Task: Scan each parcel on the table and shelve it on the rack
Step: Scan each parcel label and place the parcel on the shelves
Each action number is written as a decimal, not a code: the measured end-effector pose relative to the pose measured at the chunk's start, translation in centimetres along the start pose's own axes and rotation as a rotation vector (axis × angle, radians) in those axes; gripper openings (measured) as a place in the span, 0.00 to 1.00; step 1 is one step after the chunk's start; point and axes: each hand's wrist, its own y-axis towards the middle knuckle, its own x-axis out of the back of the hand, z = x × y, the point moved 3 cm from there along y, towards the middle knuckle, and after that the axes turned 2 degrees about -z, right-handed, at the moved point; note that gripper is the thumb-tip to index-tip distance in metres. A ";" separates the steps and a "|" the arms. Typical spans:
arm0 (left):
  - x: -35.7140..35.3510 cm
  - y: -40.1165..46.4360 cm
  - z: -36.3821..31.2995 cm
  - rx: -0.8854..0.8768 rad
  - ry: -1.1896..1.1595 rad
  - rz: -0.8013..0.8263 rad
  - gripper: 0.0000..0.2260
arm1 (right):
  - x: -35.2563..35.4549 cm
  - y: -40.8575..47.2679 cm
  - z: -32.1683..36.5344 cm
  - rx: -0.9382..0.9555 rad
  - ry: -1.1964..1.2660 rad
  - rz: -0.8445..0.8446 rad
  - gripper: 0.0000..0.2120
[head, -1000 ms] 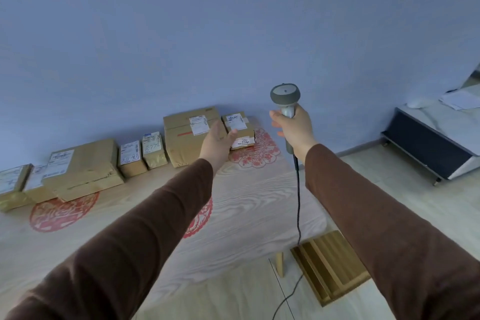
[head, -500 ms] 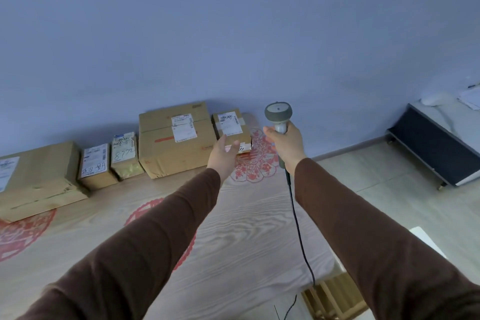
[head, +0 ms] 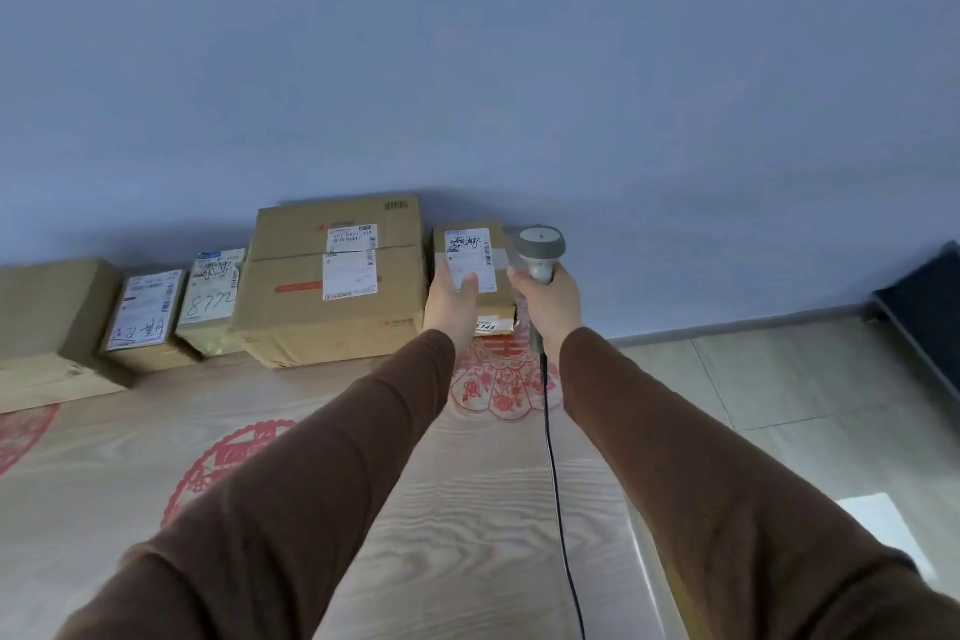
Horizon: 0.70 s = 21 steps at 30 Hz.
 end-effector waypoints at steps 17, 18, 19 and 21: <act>-2.4 6.3 3.3 0.289 -0.116 -0.108 0.29 | -1.6 6.5 -5.9 -0.226 0.059 0.011 0.11; -2.4 5.9 3.3 0.284 -0.141 -0.101 0.28 | -1.4 6.4 -5.8 -0.216 0.059 0.010 0.12; -2.3 5.5 3.2 0.275 -0.157 -0.093 0.28 | -1.2 6.2 -5.5 -0.201 0.054 0.009 0.13; -2.0 4.4 2.6 0.231 -0.193 -0.092 0.26 | -0.5 5.6 -4.5 -0.165 0.068 0.019 0.13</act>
